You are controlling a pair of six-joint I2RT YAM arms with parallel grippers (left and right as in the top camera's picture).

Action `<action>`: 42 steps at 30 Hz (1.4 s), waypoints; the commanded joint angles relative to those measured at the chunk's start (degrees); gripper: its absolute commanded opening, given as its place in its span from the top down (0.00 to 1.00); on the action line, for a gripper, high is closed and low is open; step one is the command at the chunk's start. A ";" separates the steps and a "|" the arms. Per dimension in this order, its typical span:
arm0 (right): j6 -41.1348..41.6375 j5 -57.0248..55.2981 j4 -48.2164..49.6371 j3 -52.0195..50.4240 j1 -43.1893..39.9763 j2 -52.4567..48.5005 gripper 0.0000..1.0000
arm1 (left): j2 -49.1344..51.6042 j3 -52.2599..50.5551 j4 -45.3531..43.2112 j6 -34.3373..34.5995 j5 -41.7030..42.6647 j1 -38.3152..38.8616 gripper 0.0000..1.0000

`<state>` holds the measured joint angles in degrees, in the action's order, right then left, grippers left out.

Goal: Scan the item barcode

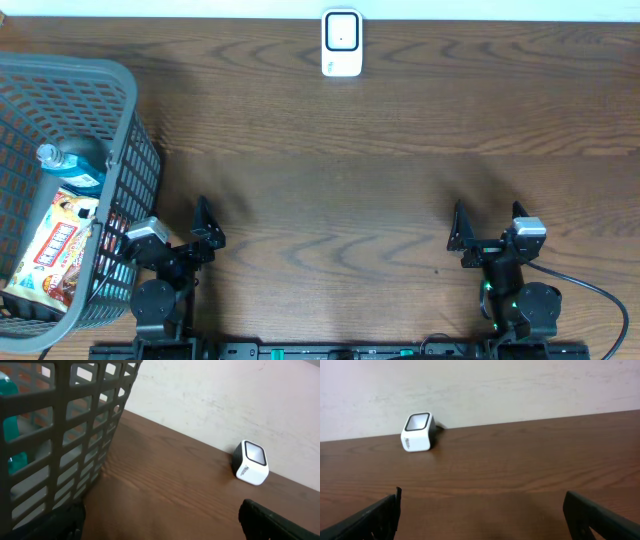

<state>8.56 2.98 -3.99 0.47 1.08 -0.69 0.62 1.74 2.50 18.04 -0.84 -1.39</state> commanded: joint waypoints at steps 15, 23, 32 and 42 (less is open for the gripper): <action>0.37 -0.28 -0.11 -0.15 -0.07 0.35 0.01 | -0.39 -1.49 1.27 -0.46 3.45 0.20 0.02; 0.37 -0.28 -0.11 -0.15 -0.07 0.35 0.01 | -0.39 -1.07 1.27 -3.43 6.45 0.20 0.02; 0.37 -0.28 -0.11 -0.15 -0.07 0.35 0.01 | -0.39 -0.66 1.27 -4.55 8.61 0.20 0.02; 0.37 -0.28 -0.11 -0.15 -0.07 0.35 0.01 | 0.39 6.29 1.77 -8.59 18.69 0.20 0.02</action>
<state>8.56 2.98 -3.99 0.47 1.08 -0.69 0.64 3.57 4.56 11.53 11.97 -1.39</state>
